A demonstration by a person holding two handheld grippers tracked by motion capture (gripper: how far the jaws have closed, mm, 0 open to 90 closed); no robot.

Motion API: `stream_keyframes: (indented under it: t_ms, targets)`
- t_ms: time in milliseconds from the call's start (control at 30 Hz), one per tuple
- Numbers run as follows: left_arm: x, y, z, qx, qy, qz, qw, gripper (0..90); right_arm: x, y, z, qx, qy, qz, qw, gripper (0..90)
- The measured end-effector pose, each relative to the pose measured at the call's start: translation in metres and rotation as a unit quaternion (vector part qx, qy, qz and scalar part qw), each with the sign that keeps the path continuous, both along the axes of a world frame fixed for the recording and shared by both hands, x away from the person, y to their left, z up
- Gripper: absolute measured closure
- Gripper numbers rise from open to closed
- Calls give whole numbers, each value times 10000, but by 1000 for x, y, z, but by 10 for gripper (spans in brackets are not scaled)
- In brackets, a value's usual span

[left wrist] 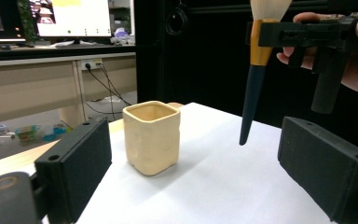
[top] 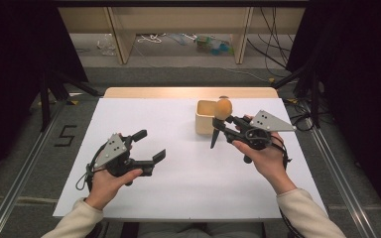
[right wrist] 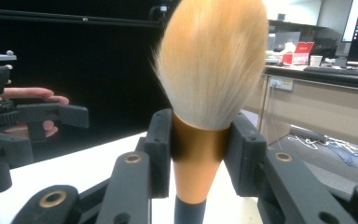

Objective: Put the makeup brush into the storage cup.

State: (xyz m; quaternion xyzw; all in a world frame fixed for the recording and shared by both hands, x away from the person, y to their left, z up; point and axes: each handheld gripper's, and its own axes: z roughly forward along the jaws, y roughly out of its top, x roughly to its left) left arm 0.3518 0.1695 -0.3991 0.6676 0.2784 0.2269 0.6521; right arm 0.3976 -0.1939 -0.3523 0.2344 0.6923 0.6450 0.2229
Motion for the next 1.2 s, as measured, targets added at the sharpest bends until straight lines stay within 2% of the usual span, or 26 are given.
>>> stream_keyframes:
  t_ms: [67,100,167,533,700,800,1000,1200]
  targets:
    - [-2,8,0,-24,-17,98,9999,91,0,0,0,-1,-6,-20,10000,660]
    - [-3,11,0,-67,-31,126,9999,91,1,-1,0,-8,-91,-47,9999,660]
    - [-5,17,0,-95,-20,196,9998,91,1,0,0,-5,8,-31,10000,659]
    - [-13,42,-3,-138,-47,477,9988,91,3,0,0,18,-43,-84,10000,660]
    - [-15,47,-3,-182,-55,567,9982,90,4,0,0,47,-99,-115,9999,660]
    - [-15,49,-3,-200,-48,590,9980,89,4,-1,1,-8,-10,-104,9999,659]
    - [-16,50,-5,-249,-7,643,9976,88,6,-1,1,14,-40,-157,9999,660]
    - [-15,51,-6,-220,-25,649,9976,88,8,-1,2,12,-40,-209,9998,659]
